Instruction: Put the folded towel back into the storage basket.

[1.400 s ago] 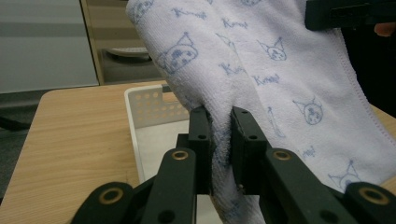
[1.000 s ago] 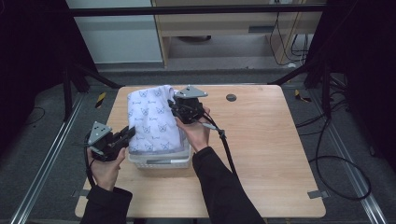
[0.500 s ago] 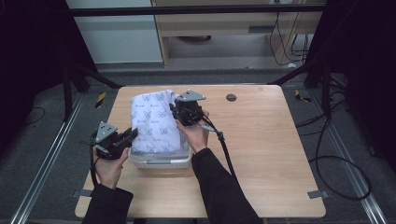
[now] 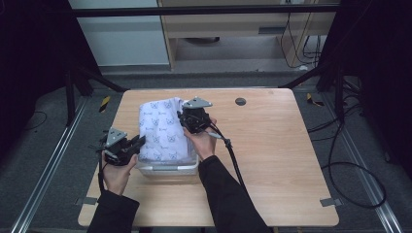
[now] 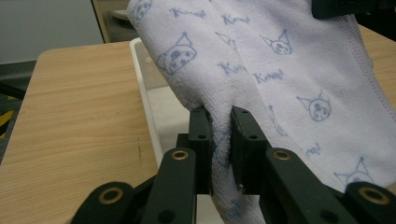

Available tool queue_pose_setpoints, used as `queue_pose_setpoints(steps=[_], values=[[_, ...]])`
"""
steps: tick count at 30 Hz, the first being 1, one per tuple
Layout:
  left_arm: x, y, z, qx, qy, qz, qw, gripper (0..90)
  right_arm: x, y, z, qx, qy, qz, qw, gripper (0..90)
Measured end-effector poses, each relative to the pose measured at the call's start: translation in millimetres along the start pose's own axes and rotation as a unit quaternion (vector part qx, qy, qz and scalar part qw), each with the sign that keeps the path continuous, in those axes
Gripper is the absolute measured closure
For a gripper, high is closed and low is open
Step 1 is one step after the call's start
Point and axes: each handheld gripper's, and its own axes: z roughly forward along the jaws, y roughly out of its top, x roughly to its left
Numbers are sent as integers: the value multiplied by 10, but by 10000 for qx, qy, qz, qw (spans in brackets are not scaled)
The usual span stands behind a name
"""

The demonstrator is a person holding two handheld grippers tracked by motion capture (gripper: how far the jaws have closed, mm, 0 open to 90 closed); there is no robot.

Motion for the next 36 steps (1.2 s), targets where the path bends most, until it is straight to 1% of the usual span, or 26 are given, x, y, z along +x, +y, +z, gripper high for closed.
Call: queue_pose_setpoints(steps=[4,6,10,13,14,19,22,27,28,36], values=[[-7,-33,57,96,14,46,9999,791,-7,-49,30,63,-23,36,10000,776],[-5,-49,85,130,-3,9,9999,791,-12,-78,48,115,-36,40,9999,776],[-7,-75,130,207,15,25,9998,791,-26,-126,81,147,-48,48,9999,776],[-17,-94,156,266,30,89,9996,791,-33,-159,98,192,-50,91,9998,776],[-21,-99,164,284,28,101,9995,790,-40,-171,104,204,-63,62,9998,776],[-32,-130,208,363,43,136,9992,790,-53,-223,128,275,-87,82,9995,776],[-29,-151,231,395,51,104,9992,790,-55,-255,147,324,-93,79,9994,775],[-23,-182,267,472,64,115,9988,789,-54,-304,190,377,-107,86,9992,774],[-26,-191,278,480,67,89,9988,789,-55,-313,198,395,-116,75,9991,774],[-38,-222,323,581,90,99,9982,788,-68,-378,240,519,-152,90,9985,770]])
